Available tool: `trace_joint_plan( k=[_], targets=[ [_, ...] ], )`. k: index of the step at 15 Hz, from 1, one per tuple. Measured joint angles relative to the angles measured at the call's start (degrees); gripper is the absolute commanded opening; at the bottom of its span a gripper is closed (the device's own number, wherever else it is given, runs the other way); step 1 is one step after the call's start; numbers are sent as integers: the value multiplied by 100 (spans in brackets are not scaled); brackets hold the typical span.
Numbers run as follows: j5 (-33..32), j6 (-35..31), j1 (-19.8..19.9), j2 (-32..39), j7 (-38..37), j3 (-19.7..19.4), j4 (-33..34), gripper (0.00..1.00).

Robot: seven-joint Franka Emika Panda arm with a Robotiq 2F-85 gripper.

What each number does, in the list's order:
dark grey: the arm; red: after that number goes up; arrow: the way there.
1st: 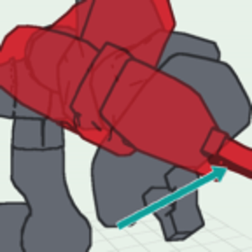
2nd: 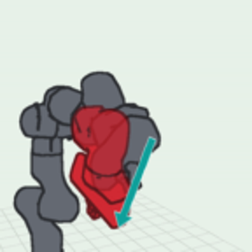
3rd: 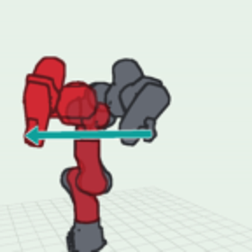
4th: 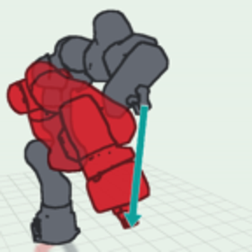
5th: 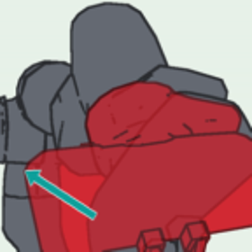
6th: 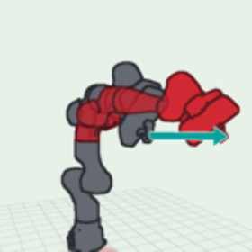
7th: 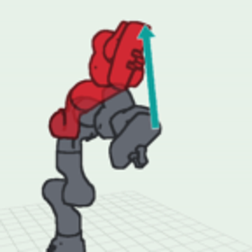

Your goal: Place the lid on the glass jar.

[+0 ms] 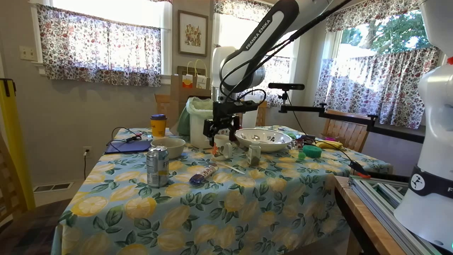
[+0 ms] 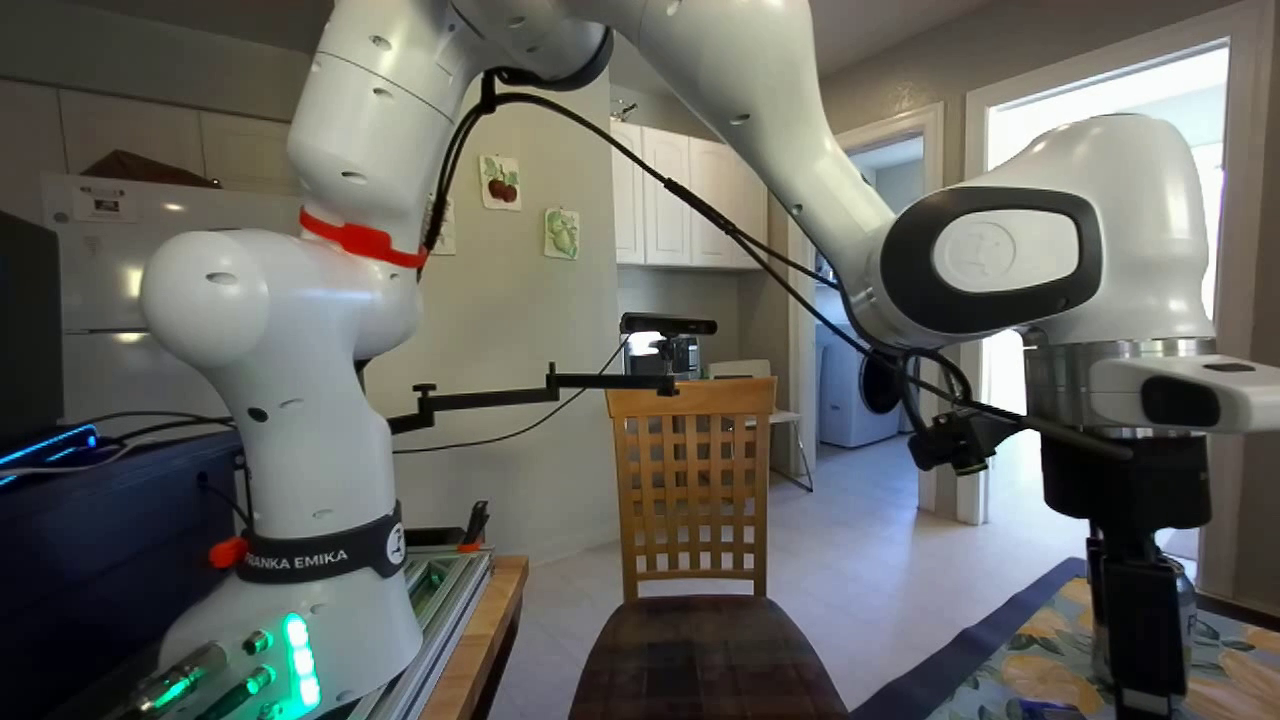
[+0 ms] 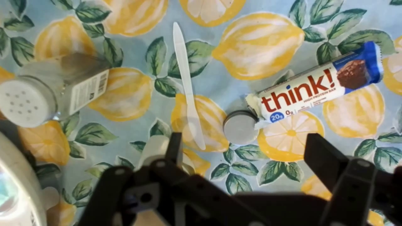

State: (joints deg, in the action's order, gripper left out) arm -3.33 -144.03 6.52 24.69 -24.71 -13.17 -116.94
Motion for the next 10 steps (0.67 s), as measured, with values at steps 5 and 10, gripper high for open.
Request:
trace_joint_plan(
  k=[5, 10],
  targets=[
    [3, -17, -2, 53, 0, -9, 0, 100],
    [36, -188, 6, 419, 0, -51, 85, 100]
  ],
)
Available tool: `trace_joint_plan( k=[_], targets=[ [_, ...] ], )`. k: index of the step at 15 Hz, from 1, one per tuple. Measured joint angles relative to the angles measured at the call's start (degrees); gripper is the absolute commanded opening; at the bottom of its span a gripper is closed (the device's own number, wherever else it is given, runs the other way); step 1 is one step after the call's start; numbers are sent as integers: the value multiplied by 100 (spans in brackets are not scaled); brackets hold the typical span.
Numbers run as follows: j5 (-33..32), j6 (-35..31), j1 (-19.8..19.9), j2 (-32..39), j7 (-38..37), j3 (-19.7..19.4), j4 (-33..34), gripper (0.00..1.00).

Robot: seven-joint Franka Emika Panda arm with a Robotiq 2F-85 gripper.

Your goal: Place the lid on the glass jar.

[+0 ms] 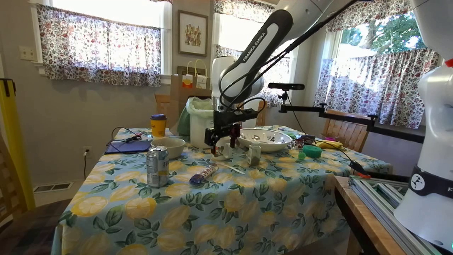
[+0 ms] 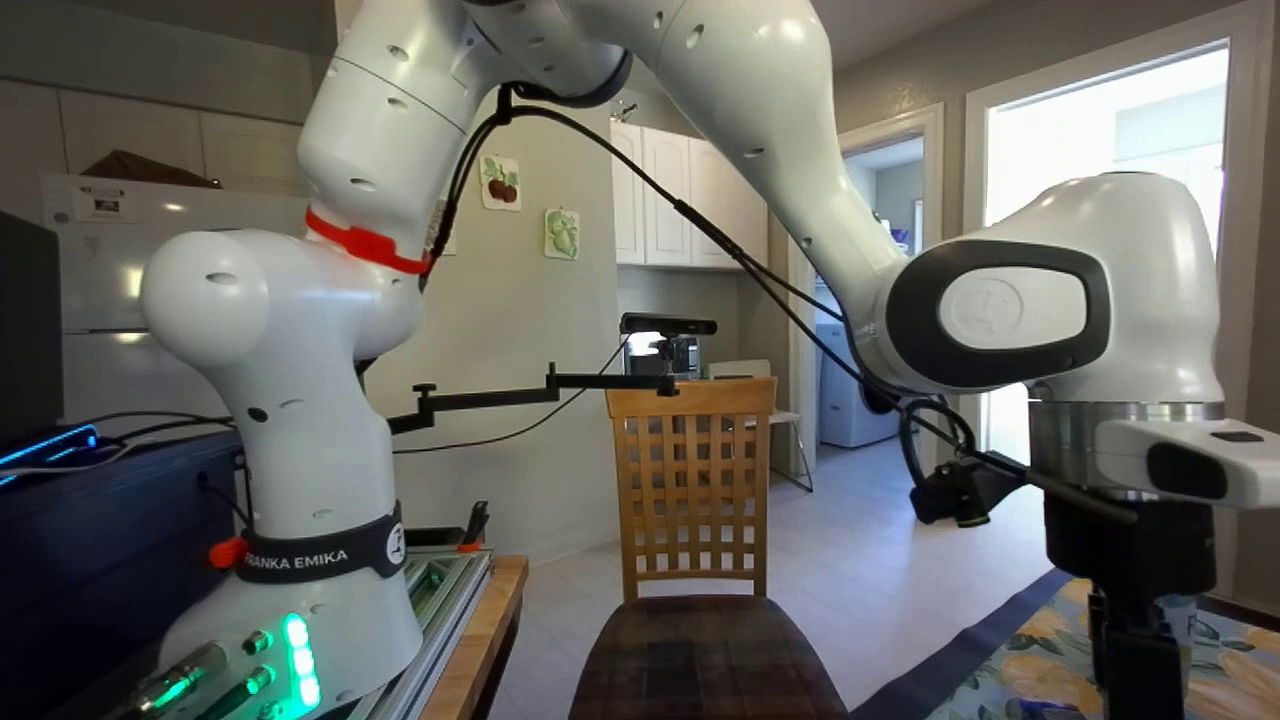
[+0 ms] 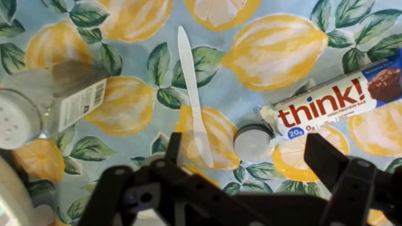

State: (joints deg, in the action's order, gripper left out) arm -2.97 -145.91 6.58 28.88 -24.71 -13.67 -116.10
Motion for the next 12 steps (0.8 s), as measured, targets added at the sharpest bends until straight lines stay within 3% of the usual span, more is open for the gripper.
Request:
trace_joint_plan(
  k=[12],
  targets=[
    [673, -6, 192, 970, 11, -6, 1042, 100]
  ],
)
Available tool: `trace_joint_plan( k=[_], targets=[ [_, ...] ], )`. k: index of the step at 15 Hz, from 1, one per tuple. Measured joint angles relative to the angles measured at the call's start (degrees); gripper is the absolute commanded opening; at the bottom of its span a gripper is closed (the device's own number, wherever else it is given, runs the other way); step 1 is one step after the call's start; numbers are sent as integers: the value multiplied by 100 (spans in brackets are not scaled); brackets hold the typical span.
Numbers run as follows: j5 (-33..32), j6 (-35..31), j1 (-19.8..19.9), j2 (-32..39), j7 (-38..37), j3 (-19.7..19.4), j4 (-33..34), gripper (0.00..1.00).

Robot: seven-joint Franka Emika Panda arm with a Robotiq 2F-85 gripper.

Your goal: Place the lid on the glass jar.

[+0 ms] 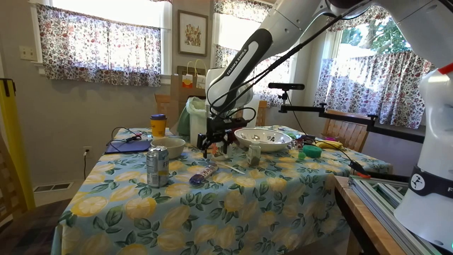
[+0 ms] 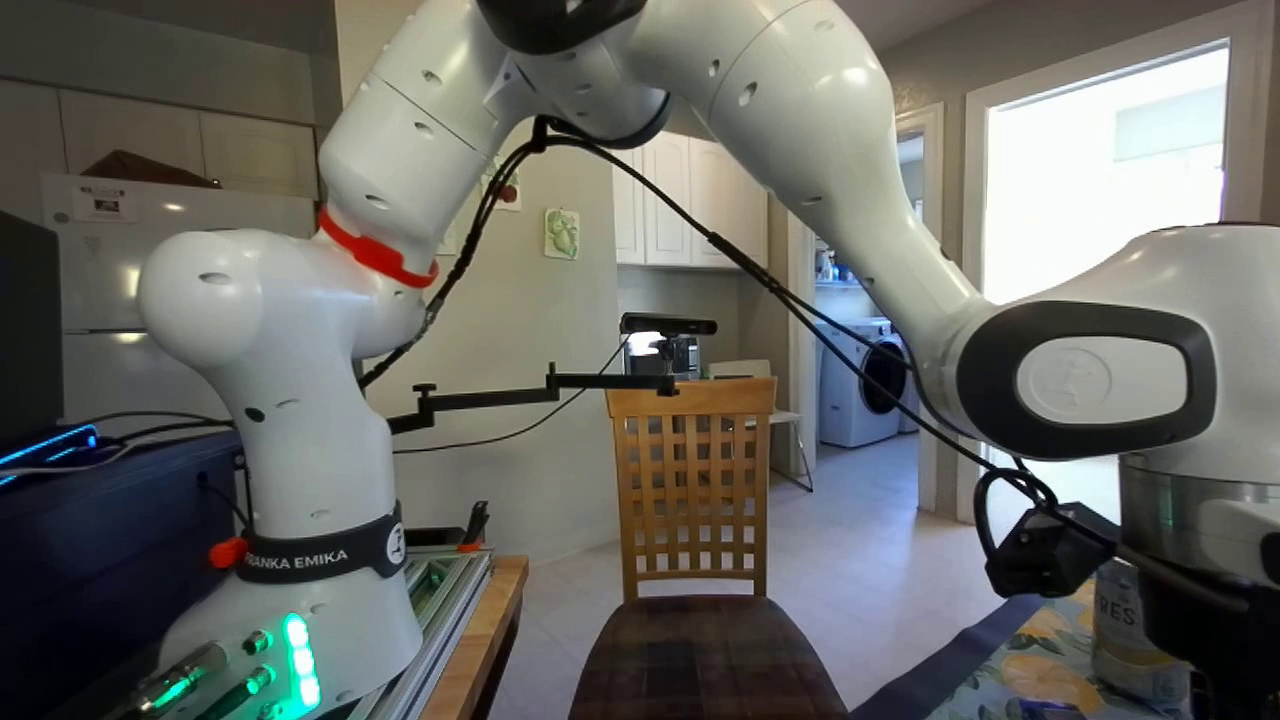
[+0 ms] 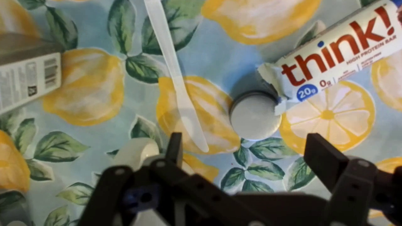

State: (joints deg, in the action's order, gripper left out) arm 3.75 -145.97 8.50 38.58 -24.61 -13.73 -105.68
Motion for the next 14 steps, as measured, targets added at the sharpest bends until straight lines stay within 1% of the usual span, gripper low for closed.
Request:
trace_joint_plan(
  k=[4, 14],
  targets=[
    [24, 56, 2, 219, -1, 5, 229, 100],
    [24, 66, -32, 405, -1, 132, 347, 100]
  ],
)
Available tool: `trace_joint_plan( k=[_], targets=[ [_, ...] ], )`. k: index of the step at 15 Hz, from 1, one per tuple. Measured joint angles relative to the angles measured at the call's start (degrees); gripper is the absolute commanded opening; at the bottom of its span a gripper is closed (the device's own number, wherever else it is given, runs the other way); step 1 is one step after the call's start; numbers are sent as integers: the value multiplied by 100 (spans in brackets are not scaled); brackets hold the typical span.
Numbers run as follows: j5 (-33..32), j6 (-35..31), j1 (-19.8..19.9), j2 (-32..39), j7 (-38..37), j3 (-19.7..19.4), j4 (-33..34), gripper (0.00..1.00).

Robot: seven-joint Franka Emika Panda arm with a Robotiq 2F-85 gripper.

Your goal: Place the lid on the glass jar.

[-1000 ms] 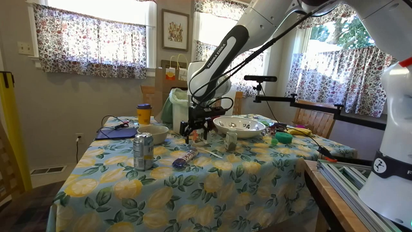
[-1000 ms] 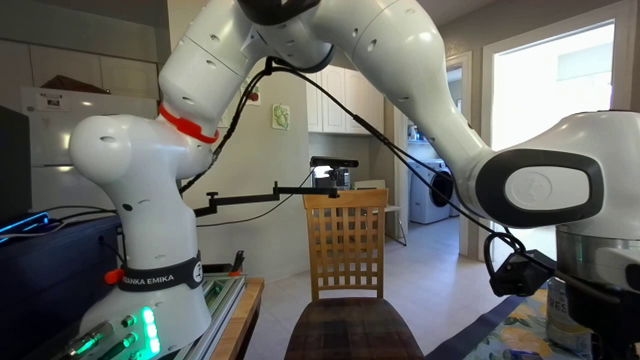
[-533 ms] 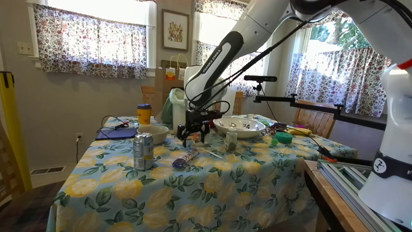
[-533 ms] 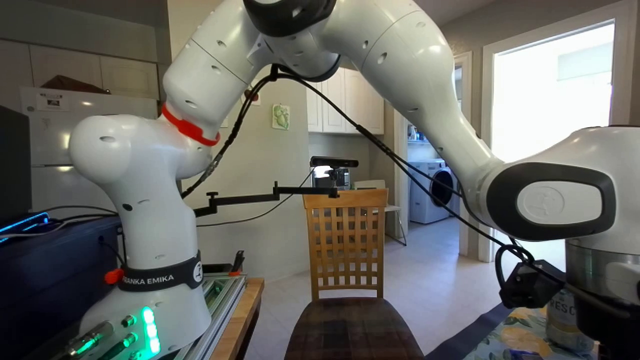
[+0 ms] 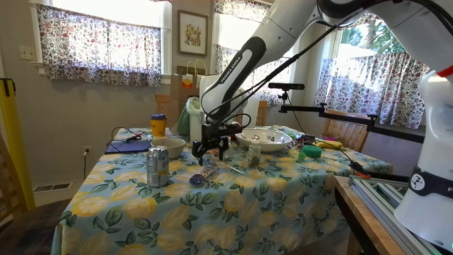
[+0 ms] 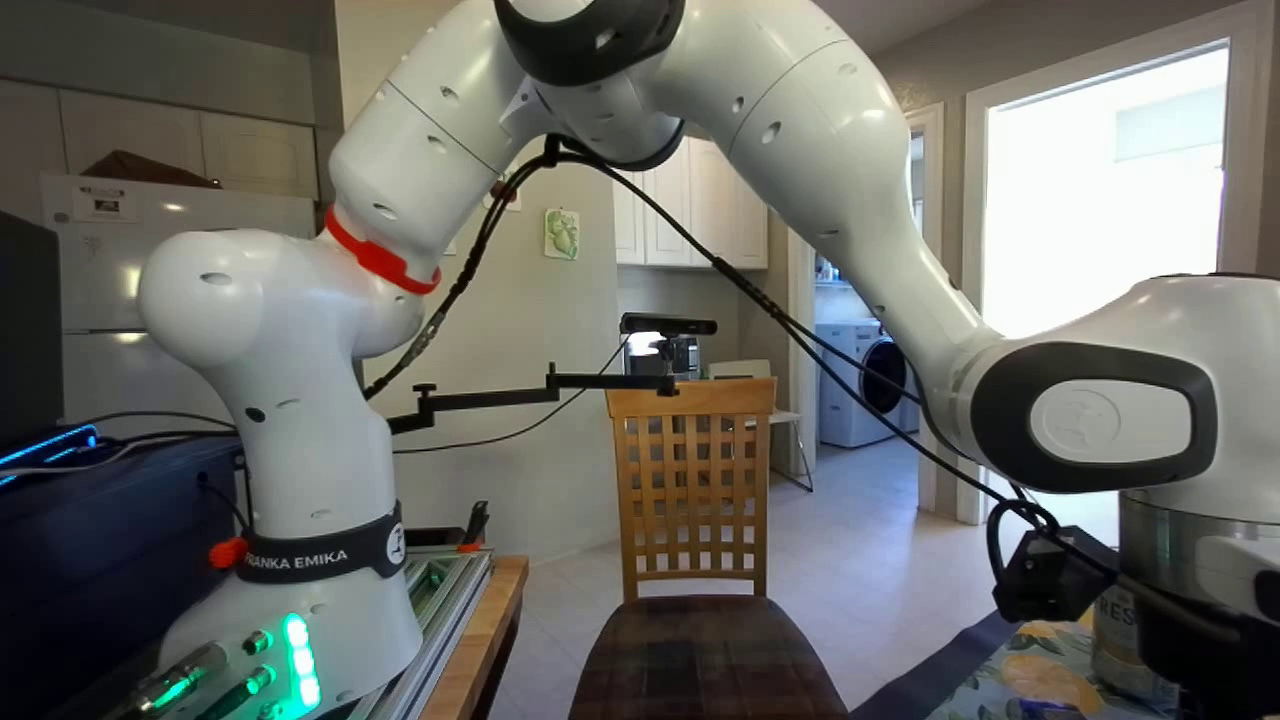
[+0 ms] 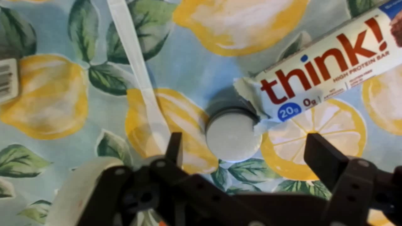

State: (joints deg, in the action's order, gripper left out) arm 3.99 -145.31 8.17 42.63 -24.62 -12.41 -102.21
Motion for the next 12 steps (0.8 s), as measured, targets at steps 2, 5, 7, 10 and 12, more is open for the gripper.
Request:
trace_joint_plan(
  k=[2, 5, 7, 10, 12],
  targets=[
    [0, 3, 3, 38, 0, -4, 43, 100],
    [0, 8, 12, 93, 0, -19, 118, 88],
    [0, 11, 15, 115, 0, -30, 134, 65],
    [0, 11, 15, 161, 0, -36, 159, 42],
    [0, 11, 15, 180, 0, -36, 167, 31]
  ],
)
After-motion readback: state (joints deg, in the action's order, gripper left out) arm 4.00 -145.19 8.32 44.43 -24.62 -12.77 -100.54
